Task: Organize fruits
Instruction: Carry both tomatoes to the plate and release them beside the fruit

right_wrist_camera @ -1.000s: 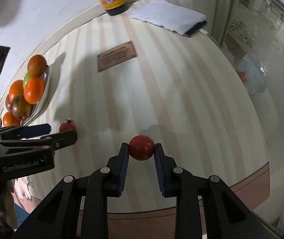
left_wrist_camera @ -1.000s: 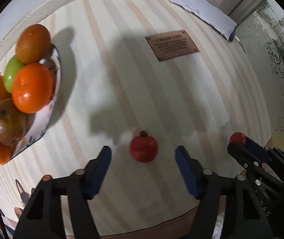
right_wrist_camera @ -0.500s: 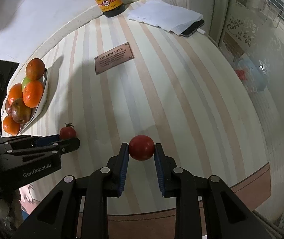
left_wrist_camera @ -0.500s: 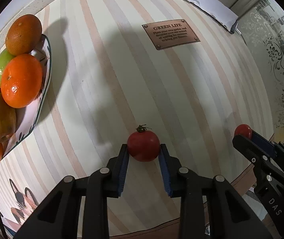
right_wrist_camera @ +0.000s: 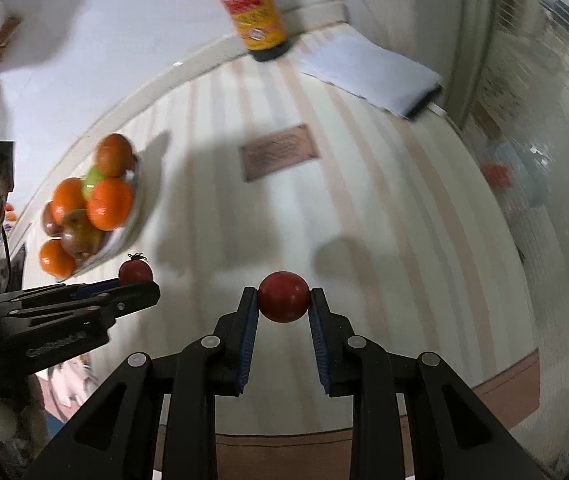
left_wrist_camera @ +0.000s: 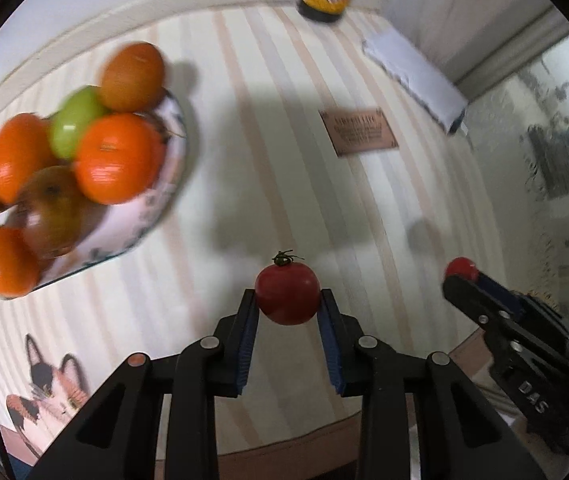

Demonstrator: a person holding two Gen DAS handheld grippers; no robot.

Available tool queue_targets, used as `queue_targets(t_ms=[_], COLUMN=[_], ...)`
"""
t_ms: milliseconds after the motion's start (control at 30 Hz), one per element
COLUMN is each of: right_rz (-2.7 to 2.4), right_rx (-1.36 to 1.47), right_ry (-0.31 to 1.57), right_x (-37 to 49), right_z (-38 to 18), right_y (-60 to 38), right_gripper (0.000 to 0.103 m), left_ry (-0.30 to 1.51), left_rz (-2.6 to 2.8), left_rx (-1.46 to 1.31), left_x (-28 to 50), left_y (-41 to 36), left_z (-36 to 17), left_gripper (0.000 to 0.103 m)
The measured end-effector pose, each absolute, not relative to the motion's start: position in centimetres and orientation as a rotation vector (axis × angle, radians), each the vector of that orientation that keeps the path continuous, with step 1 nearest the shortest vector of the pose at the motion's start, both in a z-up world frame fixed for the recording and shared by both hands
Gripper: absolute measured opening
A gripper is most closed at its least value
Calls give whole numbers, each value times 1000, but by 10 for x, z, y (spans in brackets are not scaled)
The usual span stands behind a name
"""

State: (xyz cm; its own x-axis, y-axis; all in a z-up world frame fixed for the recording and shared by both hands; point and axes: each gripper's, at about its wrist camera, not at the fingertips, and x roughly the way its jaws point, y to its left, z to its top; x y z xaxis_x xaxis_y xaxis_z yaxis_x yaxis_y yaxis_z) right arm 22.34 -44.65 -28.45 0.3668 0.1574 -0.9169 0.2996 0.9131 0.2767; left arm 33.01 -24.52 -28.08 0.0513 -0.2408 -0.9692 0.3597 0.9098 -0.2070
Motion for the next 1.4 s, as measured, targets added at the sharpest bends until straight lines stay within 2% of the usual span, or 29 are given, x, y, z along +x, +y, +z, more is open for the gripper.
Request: queue_targets(t_ms=[267,567,800,1233,1300,1400], right_rz=[76,325,420,497,495,478], right_rx=[432,557,505,338,326,310], right_ry=[1154,1168,1159,1157,1176,1169], right_x=[252,311,342,359,360,360], right_z=[-261,-300,-322,-329,-330,-326], right_y=[-395,-338,-308,-285,-286,-288], right_gripper=[28,28,28,29,33,58], left_ry=[1400,1460,1489,1509,1518,1512], left_rz=[-368,-293,-266,-253,-235,-210], left_rx=[-111,-429,-431,-371,-360,-363], left_x=[331,362,380,396,398,399], left_y=[-165,-119,-128,-142,-142,-139], left_z=[-234,-249,-269,-288,-289,-287], left_gripper=[27,27,27,28,29,32])
